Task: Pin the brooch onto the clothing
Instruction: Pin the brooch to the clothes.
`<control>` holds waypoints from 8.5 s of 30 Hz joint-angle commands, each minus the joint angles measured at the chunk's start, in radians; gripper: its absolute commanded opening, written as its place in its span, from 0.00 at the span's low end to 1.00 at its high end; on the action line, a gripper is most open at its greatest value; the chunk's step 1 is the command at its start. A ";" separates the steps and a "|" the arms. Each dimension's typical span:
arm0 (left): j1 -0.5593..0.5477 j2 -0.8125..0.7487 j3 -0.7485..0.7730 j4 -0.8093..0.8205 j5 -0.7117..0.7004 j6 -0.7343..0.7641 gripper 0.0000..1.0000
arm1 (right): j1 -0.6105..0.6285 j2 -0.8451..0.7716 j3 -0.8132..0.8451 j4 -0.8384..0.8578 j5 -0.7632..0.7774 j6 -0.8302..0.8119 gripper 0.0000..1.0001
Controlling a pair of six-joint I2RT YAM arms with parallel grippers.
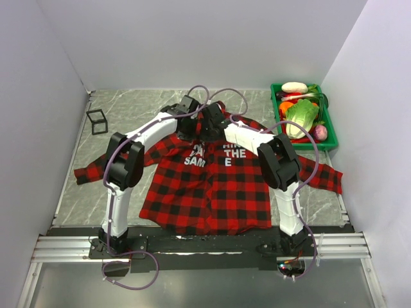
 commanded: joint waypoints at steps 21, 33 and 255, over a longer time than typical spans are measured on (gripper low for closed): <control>-0.029 0.088 0.054 0.029 0.036 -0.025 0.01 | -0.032 -0.112 -0.177 0.240 -0.136 0.074 0.00; -0.029 0.117 0.071 0.021 0.038 -0.026 0.01 | -0.040 -0.126 -0.226 0.309 -0.183 0.104 0.00; 0.103 -0.144 -0.450 0.649 0.380 -0.135 0.01 | -0.104 0.003 -0.235 0.459 -0.346 0.143 0.35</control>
